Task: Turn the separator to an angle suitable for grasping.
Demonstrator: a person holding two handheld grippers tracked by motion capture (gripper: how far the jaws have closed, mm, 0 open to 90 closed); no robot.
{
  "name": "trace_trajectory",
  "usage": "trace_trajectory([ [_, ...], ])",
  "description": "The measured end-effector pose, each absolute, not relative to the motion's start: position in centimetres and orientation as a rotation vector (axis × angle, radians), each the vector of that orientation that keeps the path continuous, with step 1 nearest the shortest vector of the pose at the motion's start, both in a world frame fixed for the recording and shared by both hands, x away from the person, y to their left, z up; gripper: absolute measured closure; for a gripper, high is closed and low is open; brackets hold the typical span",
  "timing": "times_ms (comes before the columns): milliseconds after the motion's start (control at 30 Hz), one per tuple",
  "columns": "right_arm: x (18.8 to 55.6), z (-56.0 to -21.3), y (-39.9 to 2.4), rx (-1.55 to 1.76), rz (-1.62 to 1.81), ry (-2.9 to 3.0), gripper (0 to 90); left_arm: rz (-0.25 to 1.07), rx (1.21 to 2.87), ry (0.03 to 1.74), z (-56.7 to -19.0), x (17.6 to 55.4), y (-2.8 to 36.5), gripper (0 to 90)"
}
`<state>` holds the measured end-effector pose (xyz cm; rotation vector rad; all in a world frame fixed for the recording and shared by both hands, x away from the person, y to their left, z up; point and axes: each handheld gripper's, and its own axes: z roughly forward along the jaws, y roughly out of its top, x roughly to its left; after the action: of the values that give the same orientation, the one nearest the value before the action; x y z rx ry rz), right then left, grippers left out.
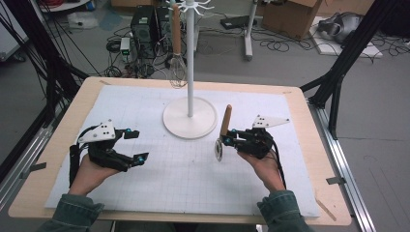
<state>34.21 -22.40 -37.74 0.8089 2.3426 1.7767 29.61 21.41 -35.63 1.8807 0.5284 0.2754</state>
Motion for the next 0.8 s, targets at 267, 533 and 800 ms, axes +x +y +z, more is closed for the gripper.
trace_trajectory([
  [267, 33.5, -37.1, -20.7, 0.720, 1.823, 2.372, 70.0, 0.250, 1.878, 0.477, -34.7, 29.8, 19.8, 17.1],
  [533, 32.9, -36.6, -19.0, 0.635, 1.861, 2.401, 70.0, 0.220, 1.872, 0.436, -33.8, 30.0, 18.3, 20.6],
  [800, 32.4, -36.7, -17.3, 0.576, 1.880, 2.427, 70.0, 0.194, 1.878, 0.382, -33.0, 30.2, 16.6, 26.5],
])
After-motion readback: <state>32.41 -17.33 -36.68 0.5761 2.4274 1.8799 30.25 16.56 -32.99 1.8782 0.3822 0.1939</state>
